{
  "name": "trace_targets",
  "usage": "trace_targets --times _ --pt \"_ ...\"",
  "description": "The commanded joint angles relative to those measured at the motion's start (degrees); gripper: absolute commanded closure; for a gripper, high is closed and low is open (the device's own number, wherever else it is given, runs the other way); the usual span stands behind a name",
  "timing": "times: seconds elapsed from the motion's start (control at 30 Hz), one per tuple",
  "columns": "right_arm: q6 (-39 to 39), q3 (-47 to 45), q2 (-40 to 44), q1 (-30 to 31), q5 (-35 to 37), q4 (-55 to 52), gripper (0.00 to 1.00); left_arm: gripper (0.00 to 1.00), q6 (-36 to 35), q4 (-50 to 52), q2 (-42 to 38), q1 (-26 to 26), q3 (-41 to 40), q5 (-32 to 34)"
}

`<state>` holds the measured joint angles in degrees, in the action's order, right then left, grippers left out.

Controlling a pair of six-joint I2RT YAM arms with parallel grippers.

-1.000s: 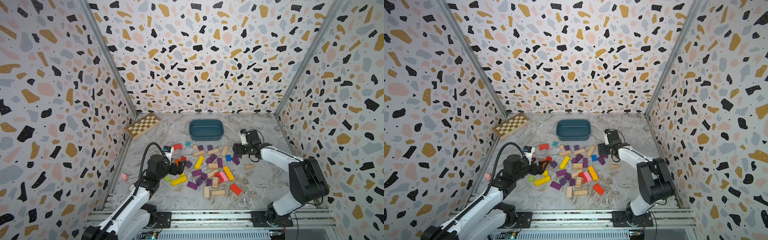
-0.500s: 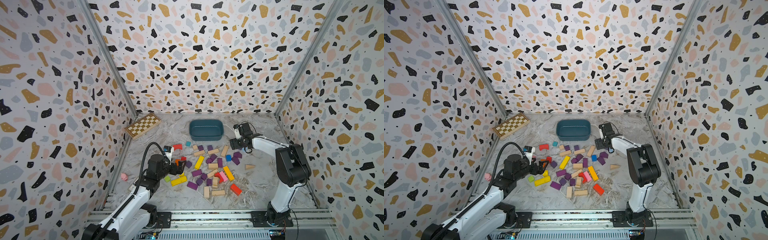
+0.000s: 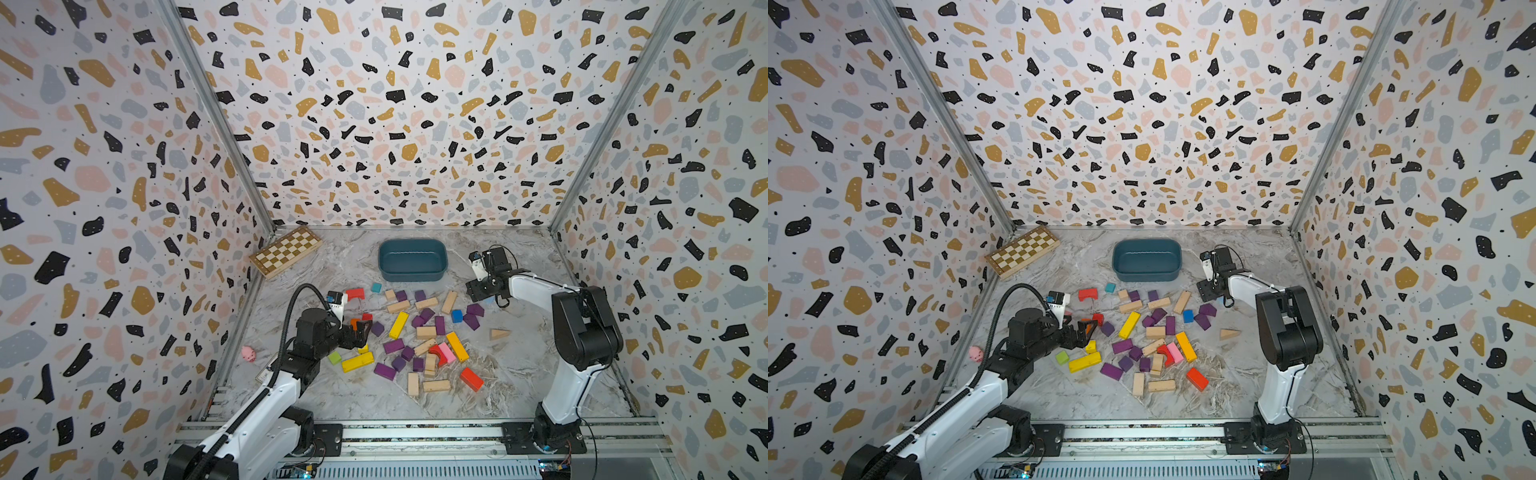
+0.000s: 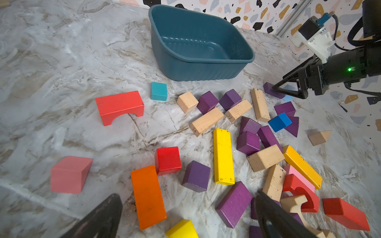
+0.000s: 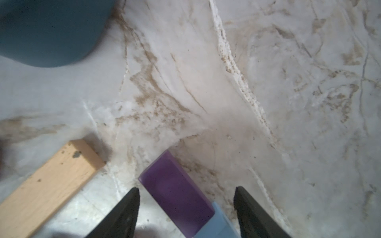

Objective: Pick purple bricks into the storage bin
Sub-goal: Pick up the building block from the center of the board.

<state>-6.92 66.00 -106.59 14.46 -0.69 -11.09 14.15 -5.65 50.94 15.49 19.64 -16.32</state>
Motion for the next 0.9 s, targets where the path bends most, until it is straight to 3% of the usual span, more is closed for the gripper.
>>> trace_targets --times 0.0,0.37,0.87 --pt "-1.82 -0.28 -0.23 -0.65 -3.09 0.70 0.27 0.01 0.00 -2.59 0.38 0.17 -0.04 0.41" --pt "-2.66 1.50 -3.36 -0.74 -5.64 0.24 0.38 0.01 0.00 -2.52 0.92 0.18 0.22 0.41" --pt "-0.44 3.75 -3.76 -0.75 -4.08 -1.49 0.72 0.01 0.09 -2.27 0.45 0.21 0.13 0.61"
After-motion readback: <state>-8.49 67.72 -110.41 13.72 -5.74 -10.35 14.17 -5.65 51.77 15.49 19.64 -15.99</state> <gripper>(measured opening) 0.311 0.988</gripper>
